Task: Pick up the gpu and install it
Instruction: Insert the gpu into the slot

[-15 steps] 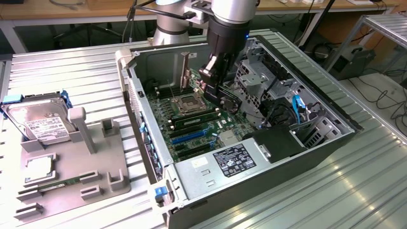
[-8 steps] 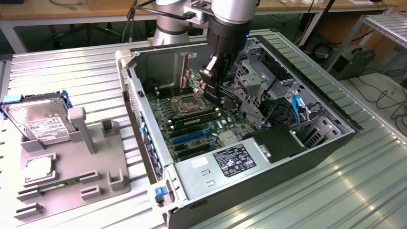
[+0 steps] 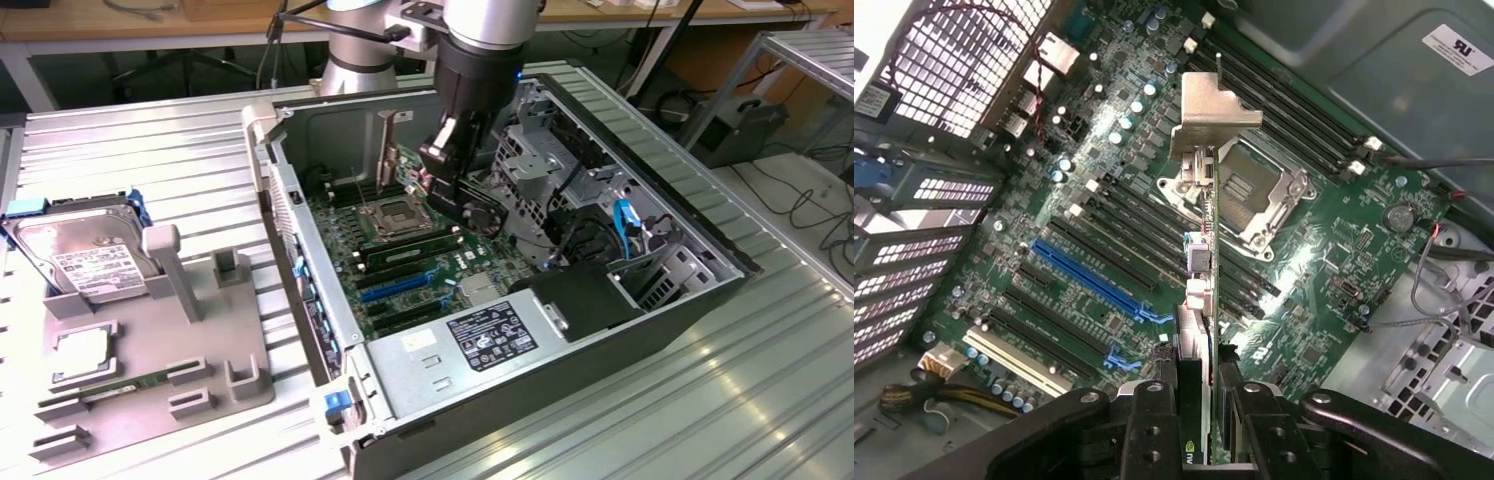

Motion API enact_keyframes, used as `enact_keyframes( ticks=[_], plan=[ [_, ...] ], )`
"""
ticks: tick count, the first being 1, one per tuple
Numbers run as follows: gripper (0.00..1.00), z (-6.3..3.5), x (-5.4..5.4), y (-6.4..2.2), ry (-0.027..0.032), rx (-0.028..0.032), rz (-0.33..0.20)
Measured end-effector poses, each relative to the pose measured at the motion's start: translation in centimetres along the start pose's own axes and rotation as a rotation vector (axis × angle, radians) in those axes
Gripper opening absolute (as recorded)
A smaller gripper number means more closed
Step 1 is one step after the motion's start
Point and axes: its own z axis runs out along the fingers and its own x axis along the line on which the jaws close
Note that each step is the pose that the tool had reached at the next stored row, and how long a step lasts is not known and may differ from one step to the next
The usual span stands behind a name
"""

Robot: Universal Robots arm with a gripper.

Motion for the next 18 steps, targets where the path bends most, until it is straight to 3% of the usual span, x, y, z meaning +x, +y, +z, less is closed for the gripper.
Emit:
enact_keyframes(
  ticks=[18],
  plan=[
    [0.26, 0.00, 0.00, 0.00, -0.0012, -0.0018, -0.059]
  ],
)
